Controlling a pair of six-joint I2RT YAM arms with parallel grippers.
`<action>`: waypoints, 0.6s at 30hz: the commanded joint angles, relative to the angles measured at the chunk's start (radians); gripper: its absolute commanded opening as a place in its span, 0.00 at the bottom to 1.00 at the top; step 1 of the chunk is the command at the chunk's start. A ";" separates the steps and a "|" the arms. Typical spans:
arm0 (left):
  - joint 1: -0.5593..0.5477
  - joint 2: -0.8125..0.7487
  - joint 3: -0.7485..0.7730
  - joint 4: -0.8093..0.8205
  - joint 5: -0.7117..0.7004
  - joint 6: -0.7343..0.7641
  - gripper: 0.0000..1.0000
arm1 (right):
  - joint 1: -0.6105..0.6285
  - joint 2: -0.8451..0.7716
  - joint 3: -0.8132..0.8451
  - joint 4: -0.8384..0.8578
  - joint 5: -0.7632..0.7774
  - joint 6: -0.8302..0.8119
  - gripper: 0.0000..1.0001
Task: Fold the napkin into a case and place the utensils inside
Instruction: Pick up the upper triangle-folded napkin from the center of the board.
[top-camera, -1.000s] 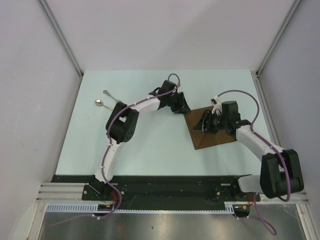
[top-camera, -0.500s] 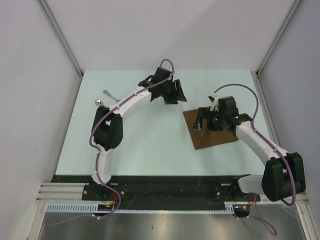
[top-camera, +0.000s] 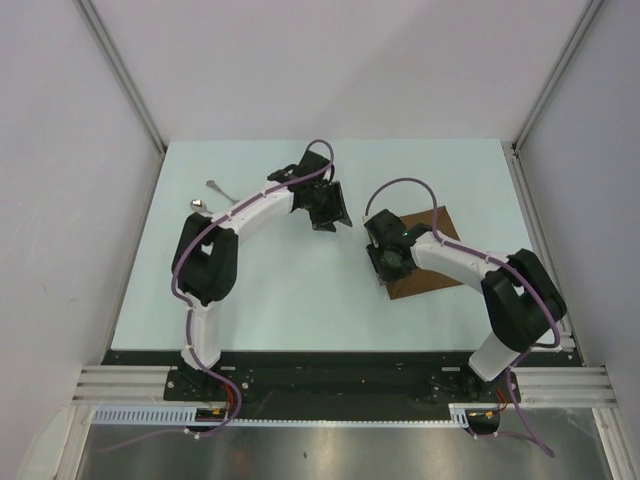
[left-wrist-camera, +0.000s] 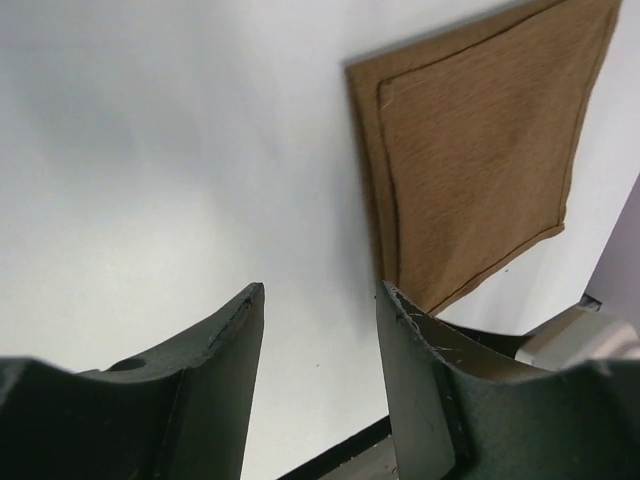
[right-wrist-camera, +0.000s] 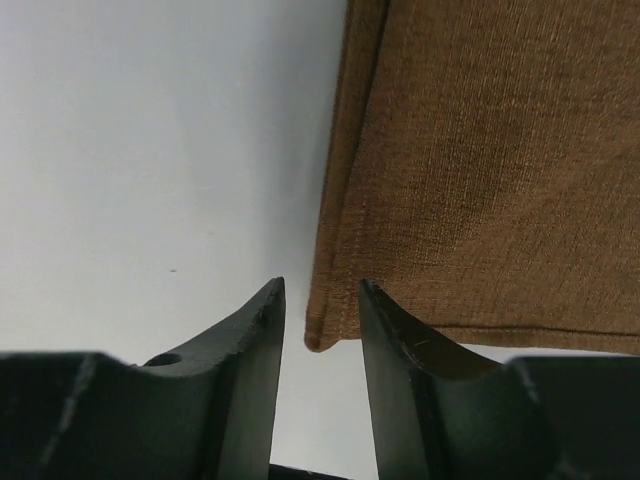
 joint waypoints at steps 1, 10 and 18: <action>0.015 -0.097 -0.067 0.026 0.014 -0.029 0.53 | 0.023 0.044 0.056 -0.043 0.113 -0.007 0.40; 0.019 -0.095 -0.103 0.043 0.051 -0.021 0.53 | 0.023 0.073 0.050 -0.039 0.107 -0.004 0.41; 0.024 -0.092 -0.104 0.051 0.055 -0.026 0.53 | 0.049 0.069 0.041 -0.023 0.104 0.016 0.40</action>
